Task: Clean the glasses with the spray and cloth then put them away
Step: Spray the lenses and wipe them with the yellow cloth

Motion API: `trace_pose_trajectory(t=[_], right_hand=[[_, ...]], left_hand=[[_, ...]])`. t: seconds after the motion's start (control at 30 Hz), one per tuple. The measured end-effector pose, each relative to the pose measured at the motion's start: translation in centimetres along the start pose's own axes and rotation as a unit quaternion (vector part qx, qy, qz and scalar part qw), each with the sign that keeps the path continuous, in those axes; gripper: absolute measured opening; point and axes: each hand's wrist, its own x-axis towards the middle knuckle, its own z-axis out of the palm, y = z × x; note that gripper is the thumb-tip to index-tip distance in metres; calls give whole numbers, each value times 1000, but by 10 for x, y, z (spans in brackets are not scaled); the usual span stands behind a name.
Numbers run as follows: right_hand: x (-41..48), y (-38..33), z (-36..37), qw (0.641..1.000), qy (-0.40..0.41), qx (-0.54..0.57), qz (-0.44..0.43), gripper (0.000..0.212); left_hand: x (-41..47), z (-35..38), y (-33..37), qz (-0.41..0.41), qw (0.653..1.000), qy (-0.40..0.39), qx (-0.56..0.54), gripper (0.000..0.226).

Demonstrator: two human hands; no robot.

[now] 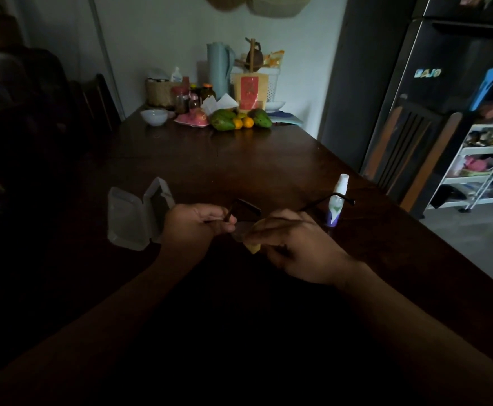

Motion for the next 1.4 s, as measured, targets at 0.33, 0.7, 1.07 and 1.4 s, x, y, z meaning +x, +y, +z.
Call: trace_pose_trajectory(t=[0.33,0.7,1.07,1.4], right_hand=[[0,7,-1,1000,-3,-10,18,56],[3,5,5,999,10,-17,28,54],[6,-2,5,1000,-7,24,-2,58],[10,-8,12,1000,-6,-8,-17,57]], left_hand=[[-1,2,1,-1,1000,-8,-8,31],[-3,4,5,-5,999,-16,-32,20],[-1,2,6,-22,999,-10,-38,16],[0,1,3,9,999,4,-50,21]])
